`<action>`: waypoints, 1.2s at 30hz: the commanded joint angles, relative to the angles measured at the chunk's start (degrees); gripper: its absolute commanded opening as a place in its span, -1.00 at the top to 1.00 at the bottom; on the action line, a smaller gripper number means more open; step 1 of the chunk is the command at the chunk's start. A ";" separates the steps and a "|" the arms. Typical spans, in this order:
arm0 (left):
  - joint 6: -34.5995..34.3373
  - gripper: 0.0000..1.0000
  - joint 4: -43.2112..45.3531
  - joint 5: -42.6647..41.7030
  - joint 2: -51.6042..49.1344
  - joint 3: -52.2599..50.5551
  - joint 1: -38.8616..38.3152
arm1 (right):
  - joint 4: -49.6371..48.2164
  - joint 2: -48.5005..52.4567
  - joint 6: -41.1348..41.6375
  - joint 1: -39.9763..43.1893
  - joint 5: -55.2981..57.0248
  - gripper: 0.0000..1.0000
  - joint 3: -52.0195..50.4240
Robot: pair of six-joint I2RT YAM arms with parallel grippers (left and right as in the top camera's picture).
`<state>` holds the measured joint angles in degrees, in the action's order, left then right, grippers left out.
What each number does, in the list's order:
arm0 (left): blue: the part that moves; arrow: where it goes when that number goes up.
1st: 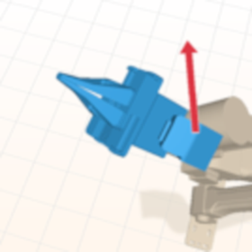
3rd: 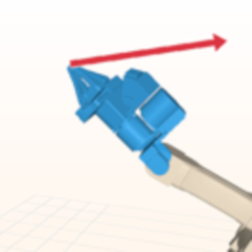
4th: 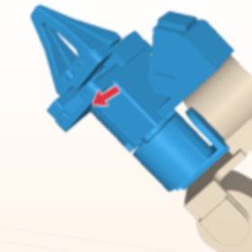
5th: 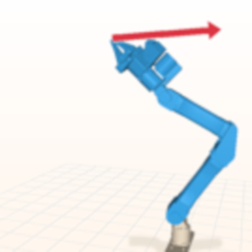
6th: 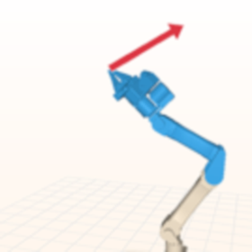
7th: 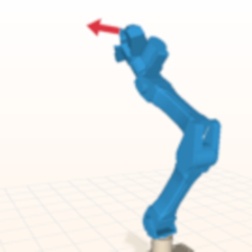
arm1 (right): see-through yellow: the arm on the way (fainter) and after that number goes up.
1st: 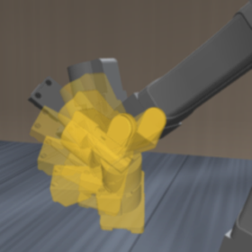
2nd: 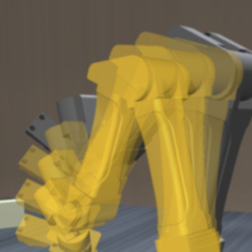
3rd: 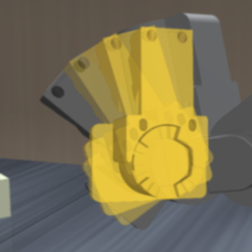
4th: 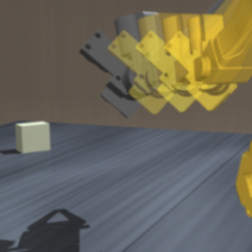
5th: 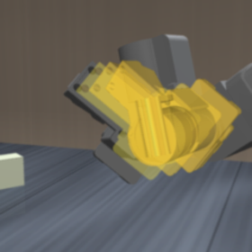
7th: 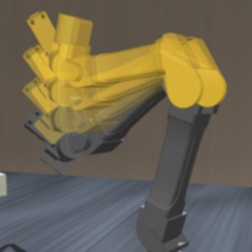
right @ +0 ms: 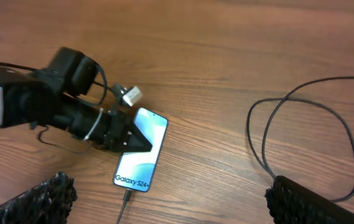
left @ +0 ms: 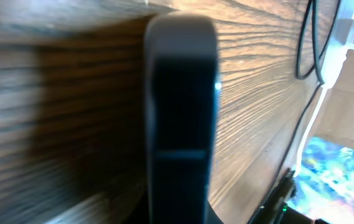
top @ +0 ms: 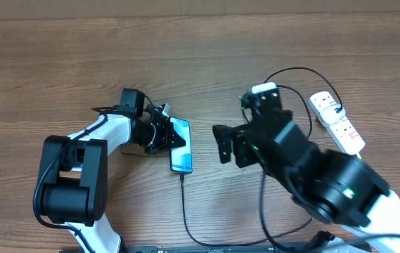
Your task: Plug charger to phone and switch on socket
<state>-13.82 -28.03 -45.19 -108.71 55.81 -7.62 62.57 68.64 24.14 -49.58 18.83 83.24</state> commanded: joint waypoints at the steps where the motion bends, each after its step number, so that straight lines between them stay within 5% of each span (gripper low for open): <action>1: 5.05 0.91 -0.22 5.22 0.39 1.07 -0.24 | -0.31 2.86 1.57 0.15 0.35 -1.00 0.35; 5: 5.03 0.81 -0.28 6.40 0.39 1.07 -0.28 | -0.31 5.46 1.57 0.15 -0.68 -1.00 0.35; 10: 5.01 0.39 -0.68 8.96 0.39 1.07 -0.28 | -0.44 6.86 1.62 0.15 -1.01 -1.00 0.35; 21: 4.81 -0.98 -0.68 11.30 0.39 1.07 -0.28 | -2.91 6.93 4.04 0.15 -1.09 -1.00 0.33; 36: 4.81 -1.00 -0.68 11.32 0.39 1.07 -0.28 | -4.26 6.93 4.39 0.15 -3.93 -1.00 0.35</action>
<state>-10.28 -28.58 -41.91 -106.50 57.91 -8.16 58.54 75.83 28.29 -49.58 15.46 83.24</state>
